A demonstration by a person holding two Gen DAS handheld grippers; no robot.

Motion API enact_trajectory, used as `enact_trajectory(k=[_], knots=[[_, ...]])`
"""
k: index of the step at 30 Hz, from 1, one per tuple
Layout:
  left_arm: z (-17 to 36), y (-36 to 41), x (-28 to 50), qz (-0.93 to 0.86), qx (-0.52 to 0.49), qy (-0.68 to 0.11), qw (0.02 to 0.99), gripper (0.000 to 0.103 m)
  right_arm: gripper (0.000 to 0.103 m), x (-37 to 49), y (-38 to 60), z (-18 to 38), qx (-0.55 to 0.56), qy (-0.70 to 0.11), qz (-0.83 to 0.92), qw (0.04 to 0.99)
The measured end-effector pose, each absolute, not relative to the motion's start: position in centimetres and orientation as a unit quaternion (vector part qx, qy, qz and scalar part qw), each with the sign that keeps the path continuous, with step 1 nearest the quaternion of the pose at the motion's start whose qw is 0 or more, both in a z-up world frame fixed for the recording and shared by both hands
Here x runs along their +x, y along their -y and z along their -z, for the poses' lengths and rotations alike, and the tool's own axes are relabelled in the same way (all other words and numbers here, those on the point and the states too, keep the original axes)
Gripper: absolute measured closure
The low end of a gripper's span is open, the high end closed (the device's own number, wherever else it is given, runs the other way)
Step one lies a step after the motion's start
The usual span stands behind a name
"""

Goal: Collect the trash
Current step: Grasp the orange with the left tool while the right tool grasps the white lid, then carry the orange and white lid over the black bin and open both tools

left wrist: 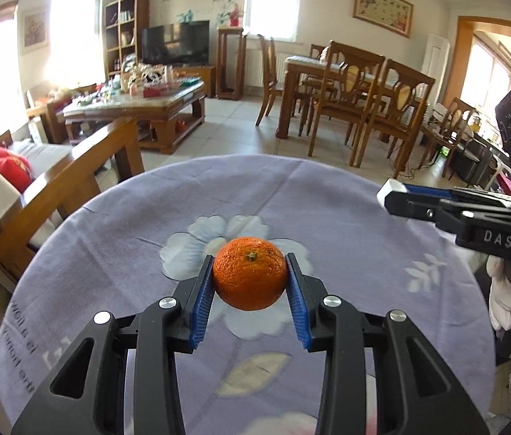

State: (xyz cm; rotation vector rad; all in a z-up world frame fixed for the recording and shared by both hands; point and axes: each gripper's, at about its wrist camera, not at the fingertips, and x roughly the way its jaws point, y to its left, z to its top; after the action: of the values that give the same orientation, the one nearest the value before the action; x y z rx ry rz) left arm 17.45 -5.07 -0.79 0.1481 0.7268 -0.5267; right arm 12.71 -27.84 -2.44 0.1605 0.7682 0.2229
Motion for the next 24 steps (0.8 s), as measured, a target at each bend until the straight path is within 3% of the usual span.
enact_trajectory(k=[24], knots=[[-0.2, 18.0, 1.9, 0.386, 0.107, -0.307, 0.863, 0.065, 0.066, -10.1, 37.7, 0.4, 0.111, -0.337, -0.044, 0.934]])
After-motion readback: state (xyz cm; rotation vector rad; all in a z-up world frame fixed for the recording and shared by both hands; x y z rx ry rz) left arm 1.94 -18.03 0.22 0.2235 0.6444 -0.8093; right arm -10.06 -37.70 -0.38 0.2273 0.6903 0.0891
